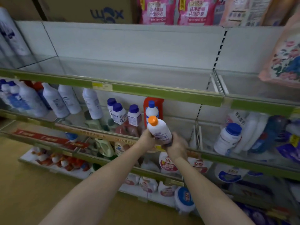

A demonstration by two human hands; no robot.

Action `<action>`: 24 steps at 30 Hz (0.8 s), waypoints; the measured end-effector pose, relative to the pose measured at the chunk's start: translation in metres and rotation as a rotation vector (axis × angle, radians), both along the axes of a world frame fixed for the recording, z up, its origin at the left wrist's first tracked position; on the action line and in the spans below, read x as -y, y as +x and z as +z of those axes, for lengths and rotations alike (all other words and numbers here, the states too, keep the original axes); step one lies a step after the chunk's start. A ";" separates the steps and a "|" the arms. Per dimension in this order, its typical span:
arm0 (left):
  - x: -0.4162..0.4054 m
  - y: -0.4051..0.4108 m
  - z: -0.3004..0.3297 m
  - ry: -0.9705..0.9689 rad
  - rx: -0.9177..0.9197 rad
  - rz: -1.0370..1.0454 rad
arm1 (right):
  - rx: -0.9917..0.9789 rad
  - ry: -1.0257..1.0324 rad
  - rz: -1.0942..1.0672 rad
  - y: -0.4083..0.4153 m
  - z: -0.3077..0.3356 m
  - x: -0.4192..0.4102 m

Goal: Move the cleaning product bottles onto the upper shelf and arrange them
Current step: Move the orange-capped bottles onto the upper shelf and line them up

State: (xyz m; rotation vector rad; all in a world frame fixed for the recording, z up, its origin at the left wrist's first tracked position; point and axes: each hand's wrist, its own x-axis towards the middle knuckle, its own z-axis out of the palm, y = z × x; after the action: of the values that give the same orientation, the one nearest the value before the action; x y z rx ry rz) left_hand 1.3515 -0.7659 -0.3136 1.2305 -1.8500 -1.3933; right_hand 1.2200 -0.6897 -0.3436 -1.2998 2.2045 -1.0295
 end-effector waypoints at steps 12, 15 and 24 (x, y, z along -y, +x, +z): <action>-0.033 0.157 -0.022 0.223 -0.148 0.156 | 0.061 0.246 0.265 0.137 -0.013 -0.036; -0.039 0.186 -0.027 0.287 -0.192 0.191 | 0.090 0.295 0.312 0.165 -0.021 -0.036; -0.029 0.237 -0.042 0.470 -0.267 0.486 | 0.287 0.532 0.585 0.211 -0.039 -0.003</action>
State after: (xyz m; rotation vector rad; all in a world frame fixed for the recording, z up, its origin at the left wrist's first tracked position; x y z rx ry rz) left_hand 1.5885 -0.7370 -0.3553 1.4992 -0.9811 -1.6470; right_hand 1.4313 -0.6869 -0.3823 -1.3133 1.5743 -0.3430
